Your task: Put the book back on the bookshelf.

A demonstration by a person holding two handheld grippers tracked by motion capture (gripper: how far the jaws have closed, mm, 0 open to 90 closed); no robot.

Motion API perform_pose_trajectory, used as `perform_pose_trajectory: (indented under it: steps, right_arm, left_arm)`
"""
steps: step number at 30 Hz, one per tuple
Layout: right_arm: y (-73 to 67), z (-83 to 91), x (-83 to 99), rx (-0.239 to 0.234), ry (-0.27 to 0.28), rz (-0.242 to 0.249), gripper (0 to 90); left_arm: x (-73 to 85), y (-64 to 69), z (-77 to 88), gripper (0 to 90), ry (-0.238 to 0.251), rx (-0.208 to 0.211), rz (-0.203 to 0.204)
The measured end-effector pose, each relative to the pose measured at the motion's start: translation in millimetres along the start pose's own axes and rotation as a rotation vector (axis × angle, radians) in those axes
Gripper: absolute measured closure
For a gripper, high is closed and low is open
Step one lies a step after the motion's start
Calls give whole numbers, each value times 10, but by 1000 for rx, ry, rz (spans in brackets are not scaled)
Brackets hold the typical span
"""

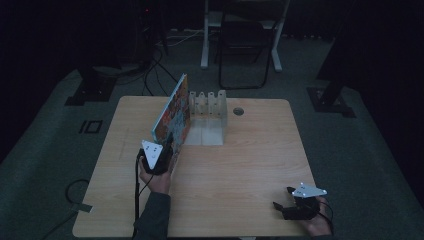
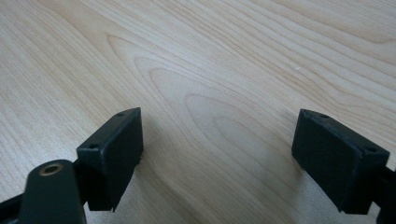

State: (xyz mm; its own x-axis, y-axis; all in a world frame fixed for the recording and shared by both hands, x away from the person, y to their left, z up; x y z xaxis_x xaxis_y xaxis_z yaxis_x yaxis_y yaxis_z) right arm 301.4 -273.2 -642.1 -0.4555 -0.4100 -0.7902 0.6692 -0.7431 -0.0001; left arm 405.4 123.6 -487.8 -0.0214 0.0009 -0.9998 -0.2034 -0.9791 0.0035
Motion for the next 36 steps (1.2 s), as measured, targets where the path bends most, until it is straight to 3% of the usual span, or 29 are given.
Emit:
perform_pose_trajectory:
  steps: [23, 36]
  right_arm:
    - [1, 0, -1, 0, 1, 1, 161]
    - [0, 0, 0, 0, 0, 0, 161]
  left_arm:
    - [44, 18, -148, 810, 1, -21, -38]
    - [44, 13, -198, 809, 7, -41, -32]
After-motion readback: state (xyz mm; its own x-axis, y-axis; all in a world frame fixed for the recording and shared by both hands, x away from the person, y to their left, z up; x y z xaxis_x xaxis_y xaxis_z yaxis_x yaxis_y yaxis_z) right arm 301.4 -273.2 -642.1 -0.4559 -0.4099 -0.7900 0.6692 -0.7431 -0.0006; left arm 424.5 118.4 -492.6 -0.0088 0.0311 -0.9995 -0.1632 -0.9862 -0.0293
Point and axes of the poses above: each handheld gripper's, and its own axes: z roughly backward along the jaws, x roughly out of its underside, y roughly to its right, the point moved 10 cm from there along -z, roughly forward along the jaws, and after that the axes turned 4 degrees about y, right-handed, at the moved point
